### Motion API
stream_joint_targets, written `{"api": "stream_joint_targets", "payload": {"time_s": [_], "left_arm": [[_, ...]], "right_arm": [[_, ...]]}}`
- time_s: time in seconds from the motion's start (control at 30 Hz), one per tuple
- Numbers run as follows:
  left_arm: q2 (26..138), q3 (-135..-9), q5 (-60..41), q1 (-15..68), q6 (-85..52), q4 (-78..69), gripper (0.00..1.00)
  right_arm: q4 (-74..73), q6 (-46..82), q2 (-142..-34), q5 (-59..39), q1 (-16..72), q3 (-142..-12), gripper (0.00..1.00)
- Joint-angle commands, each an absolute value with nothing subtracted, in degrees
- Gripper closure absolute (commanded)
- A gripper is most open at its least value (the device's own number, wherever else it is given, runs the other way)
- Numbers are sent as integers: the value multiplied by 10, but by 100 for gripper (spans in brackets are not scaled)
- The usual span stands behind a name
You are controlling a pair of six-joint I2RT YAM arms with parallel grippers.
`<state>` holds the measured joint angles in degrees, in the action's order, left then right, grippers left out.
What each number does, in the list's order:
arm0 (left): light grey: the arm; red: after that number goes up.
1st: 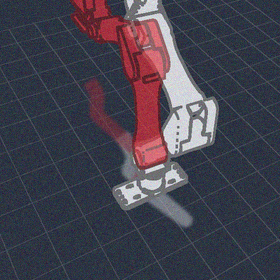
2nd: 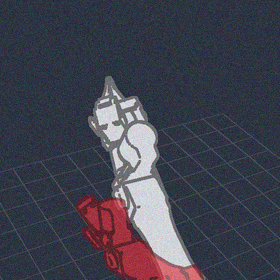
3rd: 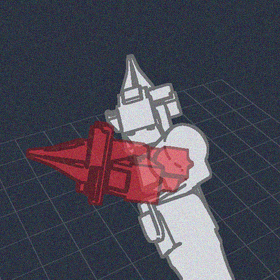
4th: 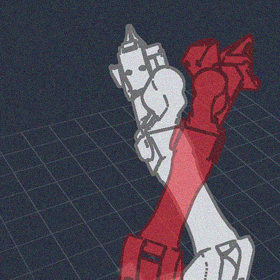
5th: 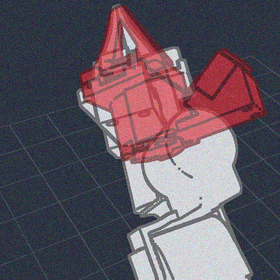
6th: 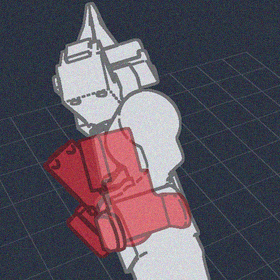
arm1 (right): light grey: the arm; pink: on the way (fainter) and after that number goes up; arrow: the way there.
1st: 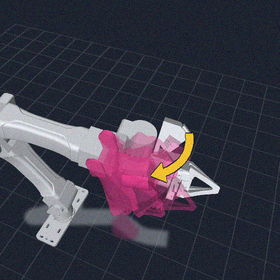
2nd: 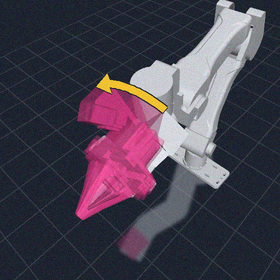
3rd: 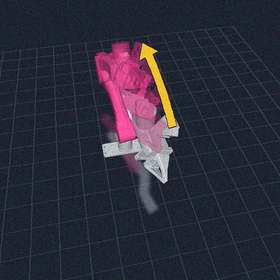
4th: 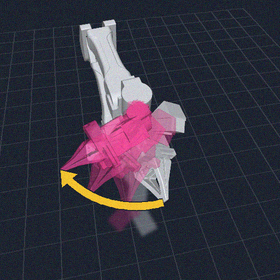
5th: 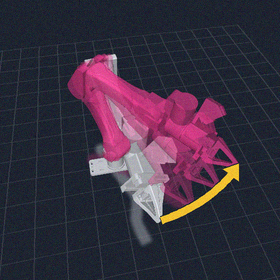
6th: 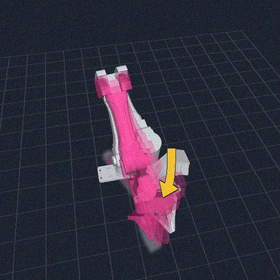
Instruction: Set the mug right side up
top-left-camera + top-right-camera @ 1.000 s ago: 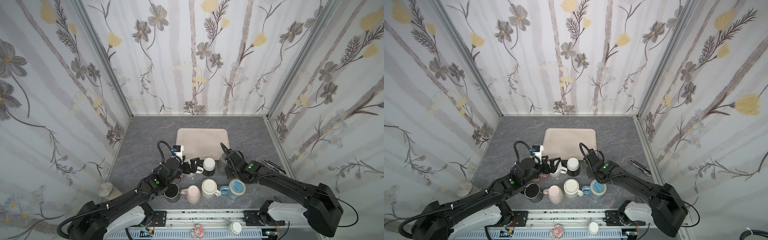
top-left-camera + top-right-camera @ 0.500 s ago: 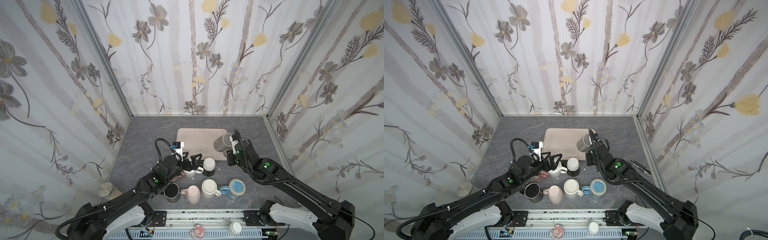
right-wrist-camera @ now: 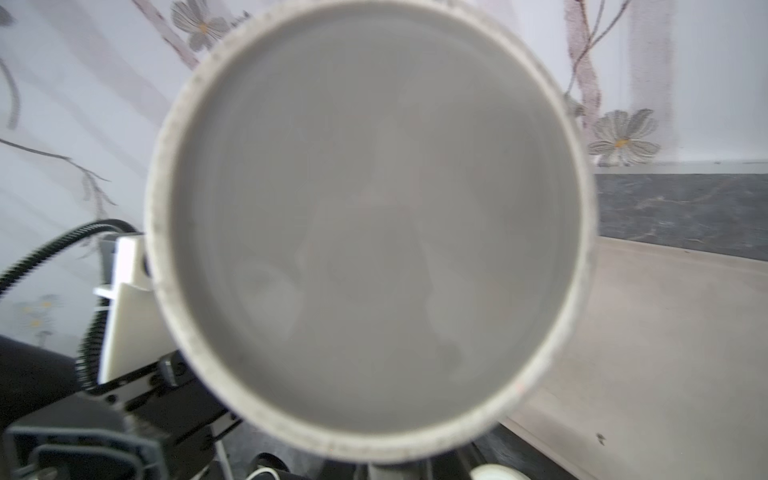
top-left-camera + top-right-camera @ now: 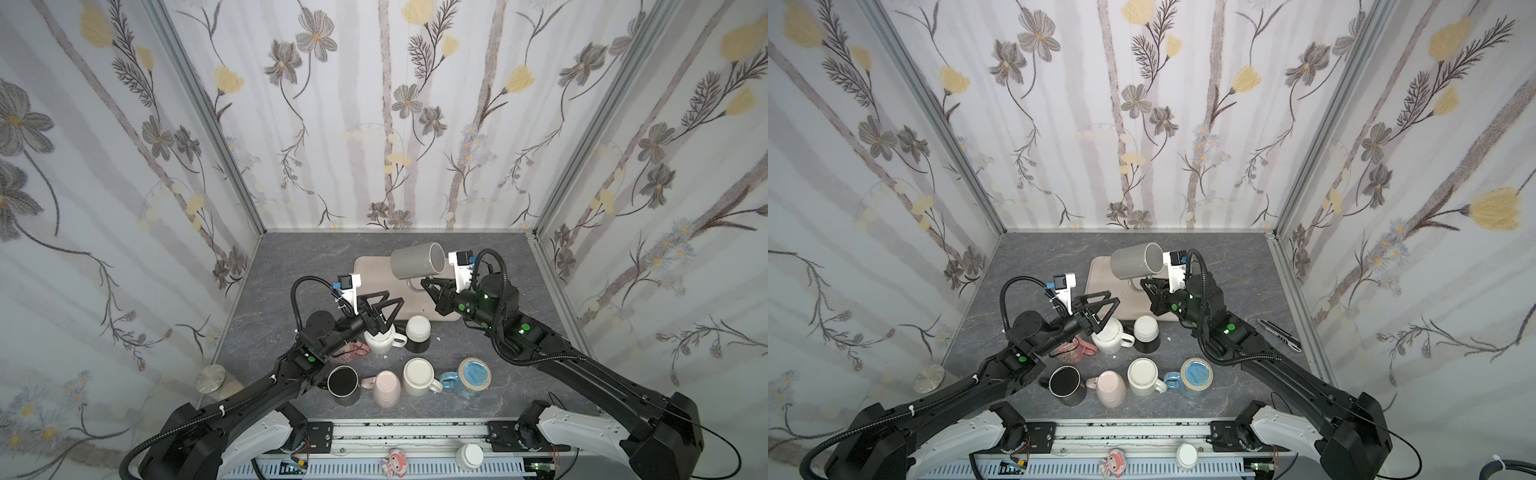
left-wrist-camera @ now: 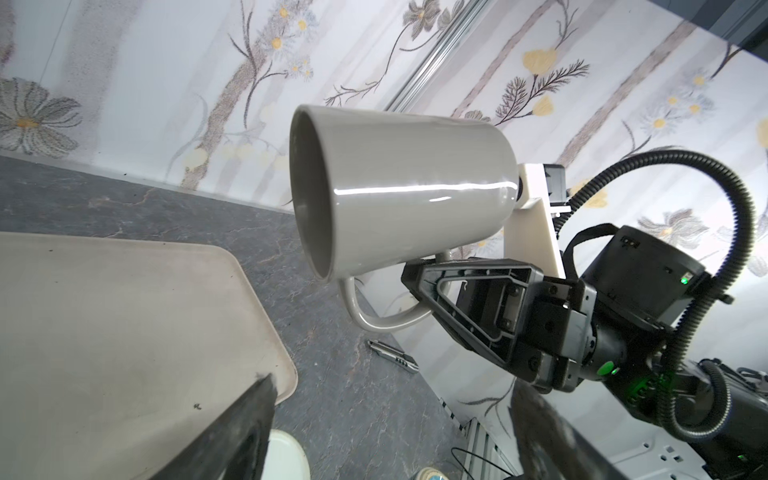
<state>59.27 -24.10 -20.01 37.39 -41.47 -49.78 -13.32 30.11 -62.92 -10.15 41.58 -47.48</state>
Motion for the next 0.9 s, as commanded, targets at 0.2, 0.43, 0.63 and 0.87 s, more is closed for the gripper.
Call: {"api": "stream_joint_targets", "payload": {"time_s": [0.2, 0.43, 0.63, 0.87], "left_arm": [[633, -235, -254, 367, -491, -716, 34], [635, -243, -254, 366, -494, -721, 52], [631, -242, -255, 367, -496, -721, 64], [622, -240, -244, 367, -493, -704, 88]], "right_arm": [[-339, 398, -619, -200, 425, -451, 100], [-376, 434, -635, -233, 436, -447, 100], [-413, 458, -660, -254, 448, -437, 100], [-408, 457, -670, -260, 455, -439, 100]]}}
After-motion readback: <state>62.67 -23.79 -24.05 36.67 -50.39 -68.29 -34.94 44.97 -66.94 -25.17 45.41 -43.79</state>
